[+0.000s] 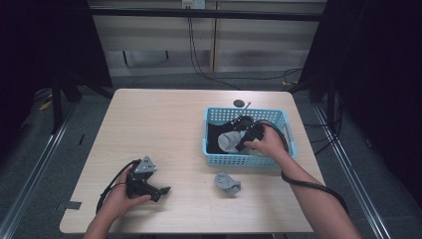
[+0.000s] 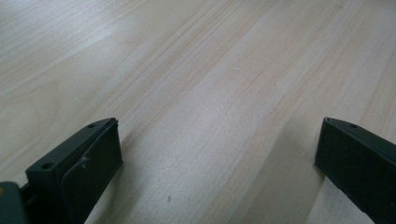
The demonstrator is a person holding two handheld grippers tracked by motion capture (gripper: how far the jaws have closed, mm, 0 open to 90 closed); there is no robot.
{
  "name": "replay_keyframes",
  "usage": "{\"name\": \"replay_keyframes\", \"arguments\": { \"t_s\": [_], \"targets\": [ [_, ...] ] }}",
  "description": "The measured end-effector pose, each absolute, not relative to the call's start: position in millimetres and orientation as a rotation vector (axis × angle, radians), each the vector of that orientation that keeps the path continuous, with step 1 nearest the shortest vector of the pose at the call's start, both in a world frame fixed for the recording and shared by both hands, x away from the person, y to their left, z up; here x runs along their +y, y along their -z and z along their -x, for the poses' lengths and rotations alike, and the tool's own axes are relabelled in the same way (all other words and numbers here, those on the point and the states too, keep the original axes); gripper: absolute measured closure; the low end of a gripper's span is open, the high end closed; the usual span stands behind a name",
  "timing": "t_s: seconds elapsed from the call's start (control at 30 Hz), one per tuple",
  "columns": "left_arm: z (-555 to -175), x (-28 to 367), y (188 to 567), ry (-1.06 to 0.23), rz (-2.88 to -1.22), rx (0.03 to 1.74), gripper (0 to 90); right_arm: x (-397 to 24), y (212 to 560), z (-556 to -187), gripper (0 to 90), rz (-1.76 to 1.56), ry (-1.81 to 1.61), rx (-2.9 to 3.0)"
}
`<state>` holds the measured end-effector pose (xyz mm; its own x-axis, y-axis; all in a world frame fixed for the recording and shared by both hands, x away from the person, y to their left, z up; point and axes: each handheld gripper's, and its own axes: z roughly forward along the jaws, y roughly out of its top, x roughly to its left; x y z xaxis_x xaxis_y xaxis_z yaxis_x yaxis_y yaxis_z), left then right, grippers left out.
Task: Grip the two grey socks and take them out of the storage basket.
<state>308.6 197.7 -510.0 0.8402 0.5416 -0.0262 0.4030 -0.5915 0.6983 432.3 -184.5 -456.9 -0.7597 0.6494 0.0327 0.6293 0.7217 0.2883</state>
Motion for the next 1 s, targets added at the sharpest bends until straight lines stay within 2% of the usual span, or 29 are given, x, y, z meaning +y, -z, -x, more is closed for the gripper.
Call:
{"name": "replay_keyframes", "arguments": {
  "t_s": [0.03, 0.2, 1.0],
  "targets": [
    [-308.6, 197.7, 510.0, -0.244, -2.279, 0.686, 0.0, -184.4, 456.3, -432.2, 65.9, -1.057, -0.436, 2.852],
    [-308.5, 197.7, 509.9, -0.246, -2.284, 0.684, 0.0, -185.3, 449.2, -431.7, 79.6, -1.059, -0.436, 2.867],
    [-308.4, 197.3, 510.4, -0.241, -2.27, 0.692, 0.0, -204.8, 383.9, -419.9, 83.0, -0.998, -0.491, 2.849]
  ]
}}
